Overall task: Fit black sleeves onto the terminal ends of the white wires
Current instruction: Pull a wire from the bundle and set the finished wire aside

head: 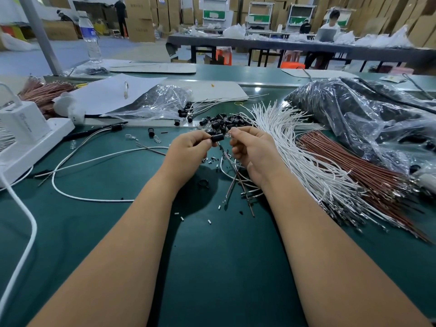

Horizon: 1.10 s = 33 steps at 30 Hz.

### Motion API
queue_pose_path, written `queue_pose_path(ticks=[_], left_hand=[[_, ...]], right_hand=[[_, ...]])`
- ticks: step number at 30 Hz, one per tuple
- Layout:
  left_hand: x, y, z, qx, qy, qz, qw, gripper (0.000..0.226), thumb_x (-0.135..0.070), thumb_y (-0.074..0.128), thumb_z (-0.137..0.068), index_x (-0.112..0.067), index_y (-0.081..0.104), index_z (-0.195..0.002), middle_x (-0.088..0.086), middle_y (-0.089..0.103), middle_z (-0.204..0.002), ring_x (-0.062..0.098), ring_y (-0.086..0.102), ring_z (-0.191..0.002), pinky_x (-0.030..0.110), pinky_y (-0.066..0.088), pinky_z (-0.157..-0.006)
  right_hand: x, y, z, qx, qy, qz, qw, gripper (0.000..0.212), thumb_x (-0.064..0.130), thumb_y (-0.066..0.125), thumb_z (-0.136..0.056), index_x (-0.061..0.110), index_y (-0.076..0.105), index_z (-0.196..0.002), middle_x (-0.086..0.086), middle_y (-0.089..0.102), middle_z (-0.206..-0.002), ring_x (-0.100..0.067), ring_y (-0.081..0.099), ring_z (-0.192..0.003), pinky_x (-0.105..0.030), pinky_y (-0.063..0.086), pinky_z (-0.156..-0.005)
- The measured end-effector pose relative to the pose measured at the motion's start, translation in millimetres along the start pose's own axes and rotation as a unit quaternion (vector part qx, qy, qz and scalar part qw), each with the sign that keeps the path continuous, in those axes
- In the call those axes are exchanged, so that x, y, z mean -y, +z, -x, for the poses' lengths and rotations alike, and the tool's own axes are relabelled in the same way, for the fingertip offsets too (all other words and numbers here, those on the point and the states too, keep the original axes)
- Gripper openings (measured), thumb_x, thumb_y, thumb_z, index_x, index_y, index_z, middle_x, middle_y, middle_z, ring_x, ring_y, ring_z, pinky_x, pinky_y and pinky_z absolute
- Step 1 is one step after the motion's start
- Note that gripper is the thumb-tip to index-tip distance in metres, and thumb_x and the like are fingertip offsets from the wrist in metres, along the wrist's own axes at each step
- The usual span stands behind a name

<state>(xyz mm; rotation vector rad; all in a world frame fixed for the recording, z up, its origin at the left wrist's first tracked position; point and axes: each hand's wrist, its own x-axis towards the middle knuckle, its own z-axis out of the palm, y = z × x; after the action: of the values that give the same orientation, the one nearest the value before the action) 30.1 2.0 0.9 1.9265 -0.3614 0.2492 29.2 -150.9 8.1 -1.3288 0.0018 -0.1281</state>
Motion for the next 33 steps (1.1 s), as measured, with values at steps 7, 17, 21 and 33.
queue_pose_path(ticks=[7,17,21,33], left_hand=[[1.8,0.8,-0.1,0.010,0.007,-0.021,1.000,0.022,-0.012,0.052,-0.094,-0.022,0.066,-0.080,0.003,0.050,-0.062,0.005,0.035,-0.047,0.016,0.028,-0.046],[1.8,0.0,0.2,0.030,0.003,-0.036,0.999,0.016,-0.016,0.056,-0.094,-0.017,0.065,-0.080,0.002,0.051,-0.064,0.006,0.037,-0.049,0.015,0.030,-0.047],[2.8,0.6,-0.1,0.020,0.018,-0.054,0.998,0.011,-0.016,0.059,-0.093,-0.013,0.068,-0.088,0.006,0.060,-0.070,0.008,0.044,-0.054,0.016,0.036,-0.053],[3.8,-1.6,-2.0,-0.017,0.032,-0.029,0.999,0.008,-0.011,0.063,-0.091,-0.008,0.069,-0.088,-0.004,0.065,-0.067,-0.002,0.046,-0.050,0.011,0.038,-0.053]], right_hand=[[-1.2,0.2,-0.4,0.007,-0.019,0.045,0.999,0.009,0.008,0.065,-0.089,0.011,0.063,-0.081,0.003,0.061,-0.059,-0.007,0.052,-0.049,-0.019,0.043,-0.050],[-3.0,-0.1,-1.7,0.020,-0.012,0.048,0.999,0.016,0.006,0.064,-0.090,0.009,0.061,-0.074,0.004,0.059,-0.053,-0.006,0.049,-0.043,-0.017,0.041,-0.044],[-0.8,-2.0,-3.1,0.022,0.017,0.026,0.999,0.016,0.005,0.063,-0.090,0.009,0.061,-0.074,0.002,0.059,-0.052,-0.007,0.048,-0.042,-0.017,0.040,-0.043],[-3.1,-0.7,-2.4,0.014,-0.015,0.059,0.998,0.013,0.004,0.064,-0.090,0.010,0.064,-0.078,0.002,0.061,-0.057,-0.008,0.055,-0.048,-0.018,0.045,-0.048]])
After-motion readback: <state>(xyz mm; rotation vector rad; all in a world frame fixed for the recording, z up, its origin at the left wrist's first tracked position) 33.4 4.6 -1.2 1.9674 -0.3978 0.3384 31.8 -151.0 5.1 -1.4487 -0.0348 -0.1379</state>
